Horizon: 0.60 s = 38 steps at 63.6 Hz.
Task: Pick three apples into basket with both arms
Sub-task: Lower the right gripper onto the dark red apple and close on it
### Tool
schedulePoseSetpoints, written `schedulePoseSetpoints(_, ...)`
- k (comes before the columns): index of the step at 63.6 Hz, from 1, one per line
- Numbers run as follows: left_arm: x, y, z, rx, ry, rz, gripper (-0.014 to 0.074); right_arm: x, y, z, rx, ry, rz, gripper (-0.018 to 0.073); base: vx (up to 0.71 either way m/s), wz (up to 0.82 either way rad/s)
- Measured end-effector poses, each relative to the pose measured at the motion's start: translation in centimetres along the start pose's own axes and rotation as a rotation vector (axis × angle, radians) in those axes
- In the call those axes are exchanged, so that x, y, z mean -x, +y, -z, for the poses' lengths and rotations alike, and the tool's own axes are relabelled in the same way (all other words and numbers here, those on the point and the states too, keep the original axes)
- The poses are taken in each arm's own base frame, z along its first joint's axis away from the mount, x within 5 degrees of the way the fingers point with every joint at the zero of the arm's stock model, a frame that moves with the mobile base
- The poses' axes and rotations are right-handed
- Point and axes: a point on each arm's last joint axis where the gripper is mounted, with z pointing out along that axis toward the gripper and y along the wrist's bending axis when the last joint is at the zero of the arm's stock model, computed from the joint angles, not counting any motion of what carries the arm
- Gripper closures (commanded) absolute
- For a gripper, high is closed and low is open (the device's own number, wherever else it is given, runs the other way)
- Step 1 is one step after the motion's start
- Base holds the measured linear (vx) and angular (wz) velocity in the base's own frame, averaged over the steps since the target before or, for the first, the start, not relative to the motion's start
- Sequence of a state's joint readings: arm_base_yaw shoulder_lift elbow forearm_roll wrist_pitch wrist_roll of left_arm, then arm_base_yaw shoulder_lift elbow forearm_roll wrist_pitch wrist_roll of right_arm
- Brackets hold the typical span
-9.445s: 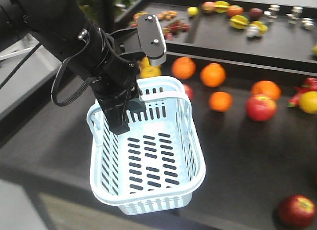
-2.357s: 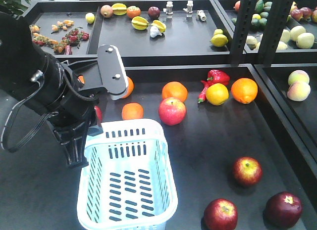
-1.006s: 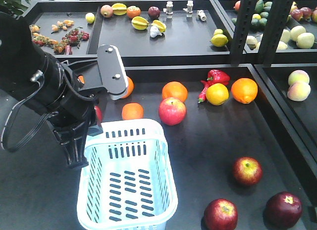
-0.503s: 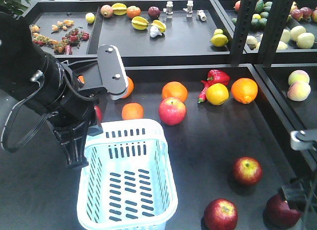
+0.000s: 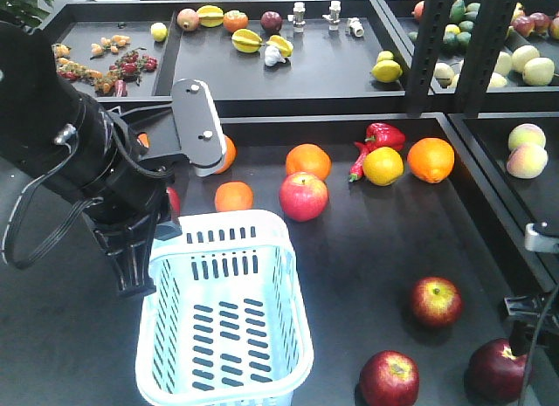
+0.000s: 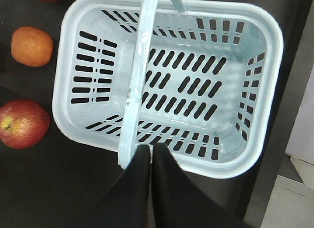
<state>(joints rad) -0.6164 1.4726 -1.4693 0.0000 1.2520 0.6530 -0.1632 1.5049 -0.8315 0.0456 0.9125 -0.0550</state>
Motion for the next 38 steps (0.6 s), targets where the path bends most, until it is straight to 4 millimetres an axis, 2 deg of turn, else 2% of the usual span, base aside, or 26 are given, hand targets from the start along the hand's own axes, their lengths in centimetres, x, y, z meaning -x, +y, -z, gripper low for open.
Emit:
schedulePoseSetpoints(20,0.0,0.0,0.0,0.000,0.000,0.000,0.0603,0.9,-0.2,-3.0,0.000,0.076,0.017,-0.0082,0.00,0.00)
schedulePoseSetpoints(38,0.0,0.0,0.0,0.000,0.000,0.000,0.0603,2.9,-0.2,-3.5,0.012,0.064,0.007,-0.0101,0.00,0.00)
